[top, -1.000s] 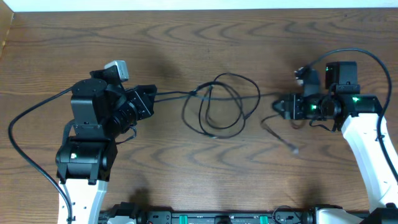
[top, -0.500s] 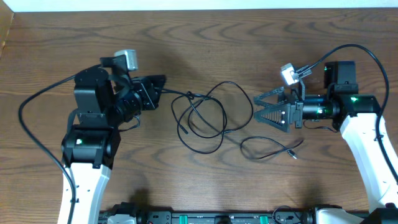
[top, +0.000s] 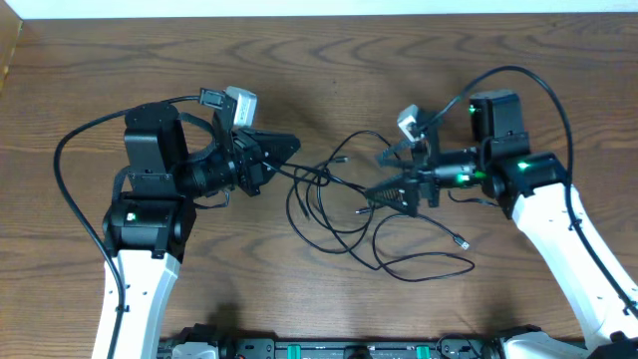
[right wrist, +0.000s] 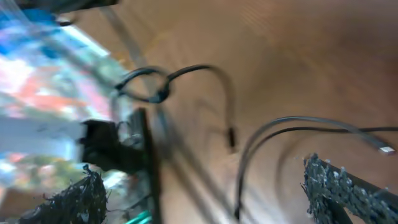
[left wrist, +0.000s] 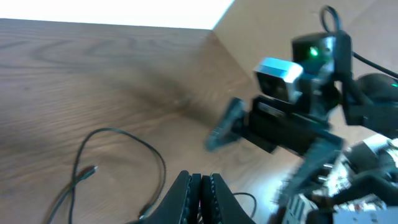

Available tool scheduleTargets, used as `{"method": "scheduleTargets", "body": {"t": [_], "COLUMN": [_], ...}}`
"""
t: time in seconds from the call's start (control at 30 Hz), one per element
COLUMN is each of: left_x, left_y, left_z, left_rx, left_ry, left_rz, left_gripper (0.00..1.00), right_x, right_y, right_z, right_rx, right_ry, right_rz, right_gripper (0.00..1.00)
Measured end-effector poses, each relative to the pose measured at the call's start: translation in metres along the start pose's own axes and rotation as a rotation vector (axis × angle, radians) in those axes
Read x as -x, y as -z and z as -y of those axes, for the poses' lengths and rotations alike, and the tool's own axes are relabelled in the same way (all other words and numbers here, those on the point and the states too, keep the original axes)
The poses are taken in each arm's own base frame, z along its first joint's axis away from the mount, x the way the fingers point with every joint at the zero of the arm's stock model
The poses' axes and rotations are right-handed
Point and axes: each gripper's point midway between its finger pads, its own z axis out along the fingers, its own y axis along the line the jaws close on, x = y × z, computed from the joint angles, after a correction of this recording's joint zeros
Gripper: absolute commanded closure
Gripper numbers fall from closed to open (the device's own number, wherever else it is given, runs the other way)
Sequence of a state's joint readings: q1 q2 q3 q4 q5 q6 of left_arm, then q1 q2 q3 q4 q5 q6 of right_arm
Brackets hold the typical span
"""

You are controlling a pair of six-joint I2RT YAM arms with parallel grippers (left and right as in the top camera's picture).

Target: Untangle cables

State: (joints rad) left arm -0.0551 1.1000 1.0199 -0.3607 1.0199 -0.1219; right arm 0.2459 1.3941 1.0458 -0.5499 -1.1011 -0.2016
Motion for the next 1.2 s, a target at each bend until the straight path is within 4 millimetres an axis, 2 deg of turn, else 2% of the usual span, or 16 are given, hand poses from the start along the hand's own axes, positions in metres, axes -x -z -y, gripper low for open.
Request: {"method": "scheduleTargets", "body": {"t": [0.07,0.1,0.17,0.23,0.3,0.47,0.67,0.77,0.93,1.07,1.2], "left_x": [-0.001,-0.001,-0.001,-0.001,-0.002,-0.002,-0.003,-0.003,-0.003,-0.003,-0.003], "left_y": [0.0,0.0,0.0,0.0,0.0,-0.001,-0.002,-0.002,-0.002,-0.002,-0.002], "left_z": [0.003,0.004,0.005,0.006,0.006,0.007,0.005,0.005,0.005,0.005,0.004], "left_rx": [-0.017,-0.024,-0.031,-0.034,-0.039,-0.047,-0.047,-0.047,-0.047,-0.046,-0.045], "left_ry": [-0.008,-0.013,-0.018,-0.018,-0.016,-0.014,-0.012,-0.011,-0.01,-0.009,-0.01], "left_rz": [-0.003,-0.005,-0.006,-0.007,-0.009,-0.012,-0.015,-0.016,-0.016,-0.017,-0.016], "left_gripper": [0.92,0.92,0.92,0.92,0.92,0.92,0.92,0.92,0.92,0.92,0.92], "right_x": [0.002,0.002,0.002,0.002,0.001,-0.002,-0.001,-0.001,-0.005,-0.005,0.006], "right_y": [-0.002,-0.002,-0.004,-0.006,-0.009,-0.02,-0.035,-0.039,-0.046,-0.049,-0.046], "right_z": [0.004,0.005,0.007,0.006,0.002,-0.013,-0.029,-0.035,-0.035,-0.035,-0.027], "right_rx": [-0.027,-0.036,-0.049,-0.049,-0.035,0.014,0.063,0.076,0.054,0.038,0.007], "right_ry": [0.007,0.007,-0.002,-0.006,-0.006,0.005,0.068,0.085,0.097,0.113,0.142], "right_rz": [0.001,0.0,-0.003,-0.008,-0.014,-0.036,-0.048,-0.054,-0.073,-0.078,-0.041], "right_gripper": [0.01,0.06,0.17,0.35,0.43,0.45,0.57,0.69,0.99,0.99,0.99]}}
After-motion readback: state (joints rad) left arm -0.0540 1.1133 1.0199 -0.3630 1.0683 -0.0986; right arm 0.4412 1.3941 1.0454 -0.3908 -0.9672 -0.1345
